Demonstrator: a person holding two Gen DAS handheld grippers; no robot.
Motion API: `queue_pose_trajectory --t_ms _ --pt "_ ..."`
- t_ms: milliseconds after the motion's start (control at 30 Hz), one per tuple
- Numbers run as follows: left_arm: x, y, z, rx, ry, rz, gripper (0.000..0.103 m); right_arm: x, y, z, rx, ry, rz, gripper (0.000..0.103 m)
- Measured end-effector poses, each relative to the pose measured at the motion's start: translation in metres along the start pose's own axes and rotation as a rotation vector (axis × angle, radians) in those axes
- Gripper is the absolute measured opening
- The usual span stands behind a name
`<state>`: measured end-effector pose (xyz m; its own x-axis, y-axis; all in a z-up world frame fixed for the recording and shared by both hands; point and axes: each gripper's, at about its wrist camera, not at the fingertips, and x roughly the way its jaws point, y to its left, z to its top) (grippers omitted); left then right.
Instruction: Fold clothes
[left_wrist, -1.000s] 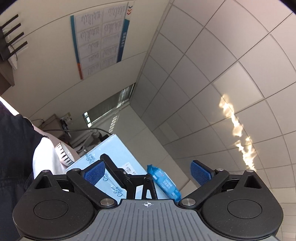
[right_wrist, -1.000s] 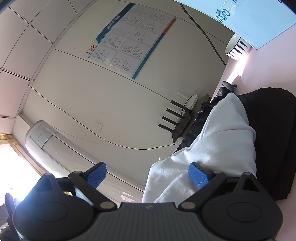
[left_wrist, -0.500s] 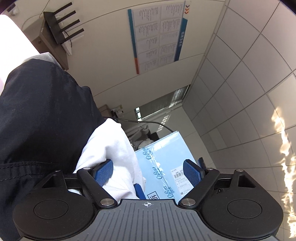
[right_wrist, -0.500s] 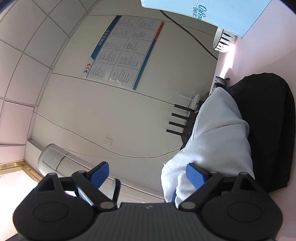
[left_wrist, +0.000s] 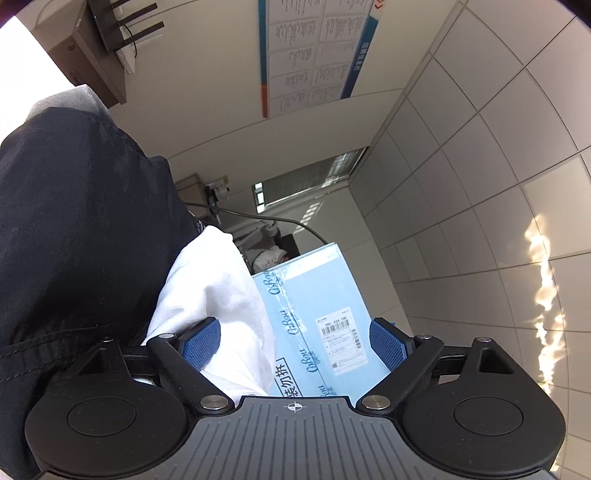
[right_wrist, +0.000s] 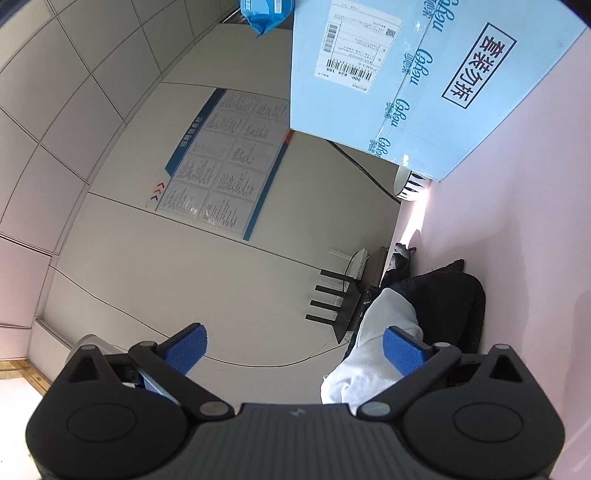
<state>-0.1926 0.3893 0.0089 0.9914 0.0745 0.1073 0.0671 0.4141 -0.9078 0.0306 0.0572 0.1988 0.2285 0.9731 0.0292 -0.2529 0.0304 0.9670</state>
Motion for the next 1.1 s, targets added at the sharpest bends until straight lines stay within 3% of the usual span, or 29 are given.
queue_pose_trajectory --t_ms 133,233,433,533,567,667,800,933,1033,1100 --pt "-0.001 -0.015 -0.004 0.054 -0.012 0.023 0.101 -0.043 -0.001 -0.001 -0.040 -0.018 -0.018 0.103" --pt "-0.004 -0.026 -0.007 0.099 -0.035 0.012 0.102 -0.076 -0.004 -0.006 -0.083 -0.005 -0.081 0.103" --pt "-0.014 -0.070 -0.009 0.214 -0.168 -0.001 0.102 -0.162 -0.018 -0.008 -0.120 -0.081 -0.170 0.103" --pt "-0.012 -0.103 -0.015 0.310 -0.178 -0.021 0.102 -0.204 -0.022 -0.007 -0.141 -0.128 -0.269 0.103" --pt "-0.010 -0.116 -0.020 0.358 -0.176 -0.026 0.102 -0.222 -0.020 -0.008 -0.179 -0.164 -0.345 0.103" --pt "0.020 -0.166 -0.059 0.589 -0.034 -0.029 0.103 -0.255 -0.014 -0.013 -0.290 -0.267 -0.520 0.103" --pt "0.086 -0.203 -0.150 0.844 0.310 -0.029 0.103 -0.280 -0.014 -0.020 -0.402 -0.395 -0.877 0.103" --pt "0.146 -0.211 -0.265 1.026 0.536 0.002 0.103 -0.276 -0.032 -0.018 -0.467 -0.360 -1.134 0.103" --pt "0.172 -0.190 -0.325 1.031 0.671 0.047 0.103 -0.265 -0.044 -0.017 -0.539 -0.343 -1.278 0.103" --pt "0.180 -0.172 -0.345 0.980 0.731 0.104 0.103 -0.253 -0.052 -0.015 -0.570 -0.333 -1.358 0.103"
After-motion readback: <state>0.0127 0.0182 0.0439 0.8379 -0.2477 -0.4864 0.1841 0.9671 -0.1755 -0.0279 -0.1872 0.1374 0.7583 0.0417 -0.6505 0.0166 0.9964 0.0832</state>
